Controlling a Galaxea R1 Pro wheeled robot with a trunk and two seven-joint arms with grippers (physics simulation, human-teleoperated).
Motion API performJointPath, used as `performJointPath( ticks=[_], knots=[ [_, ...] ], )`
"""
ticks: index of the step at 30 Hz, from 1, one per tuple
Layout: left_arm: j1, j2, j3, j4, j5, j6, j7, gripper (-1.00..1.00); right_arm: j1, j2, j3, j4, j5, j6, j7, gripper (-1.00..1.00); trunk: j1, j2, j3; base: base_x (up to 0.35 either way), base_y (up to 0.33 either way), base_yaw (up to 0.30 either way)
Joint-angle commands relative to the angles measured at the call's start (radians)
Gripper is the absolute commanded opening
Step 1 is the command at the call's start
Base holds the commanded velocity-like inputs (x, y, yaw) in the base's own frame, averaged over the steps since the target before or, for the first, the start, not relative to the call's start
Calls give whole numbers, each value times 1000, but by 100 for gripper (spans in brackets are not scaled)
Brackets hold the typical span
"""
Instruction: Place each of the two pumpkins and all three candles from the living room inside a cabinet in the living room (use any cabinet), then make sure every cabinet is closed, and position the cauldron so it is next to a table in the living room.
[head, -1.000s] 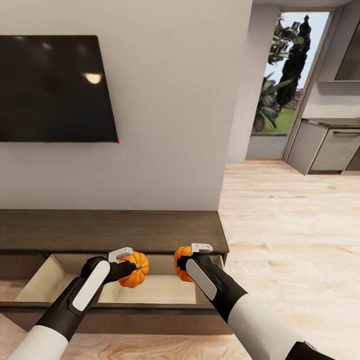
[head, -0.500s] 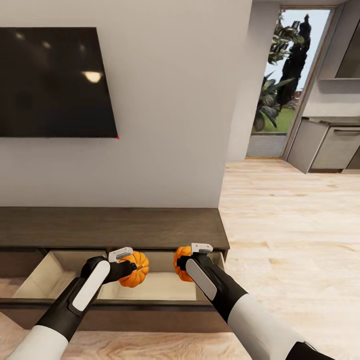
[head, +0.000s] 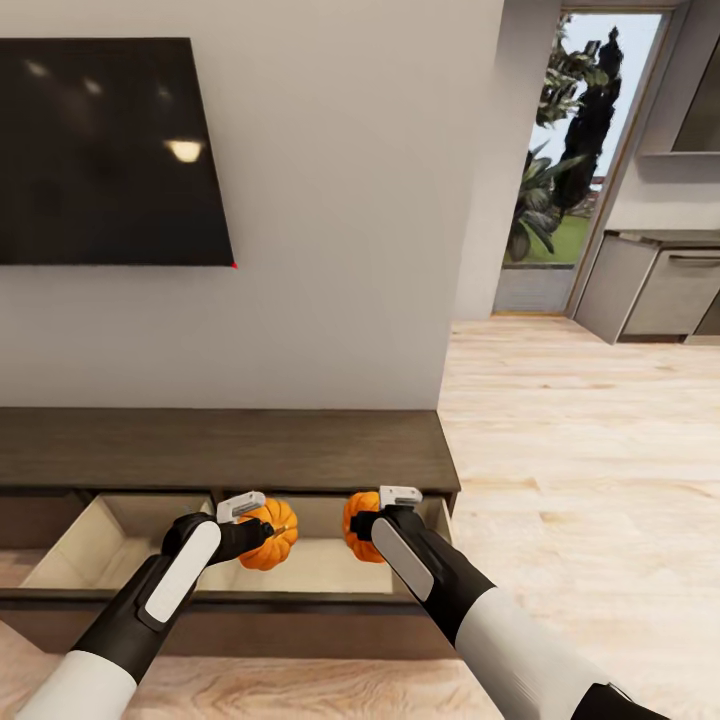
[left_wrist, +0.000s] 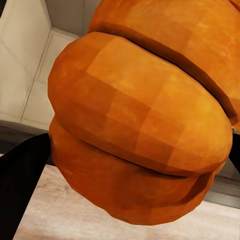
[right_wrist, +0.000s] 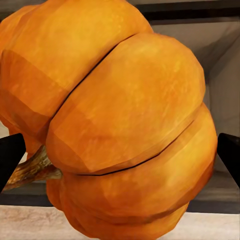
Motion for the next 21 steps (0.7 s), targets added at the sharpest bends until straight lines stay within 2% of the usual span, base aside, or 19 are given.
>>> performJointPath(
  ticks=[1, 12, 21],
  knots=[
    [-1, 1, -3, -1, 10, -1, 10, -100, -1, 0, 2, -1, -6, 1, -9, -100, 4, -8, -4, 0, 0, 0],
    [-1, 1, -3, -1, 11, -1, 10, -100, -1, 0, 2, -1, -6, 1, -8, -100, 46, -85, -39, 0, 0, 0],
    [-1, 2, -1, -2, 12, 0, 9, -100, -1, 0, 2, -1, -6, 1, -8, -100, 46, -85, -39, 16, 11, 0]
  ],
)
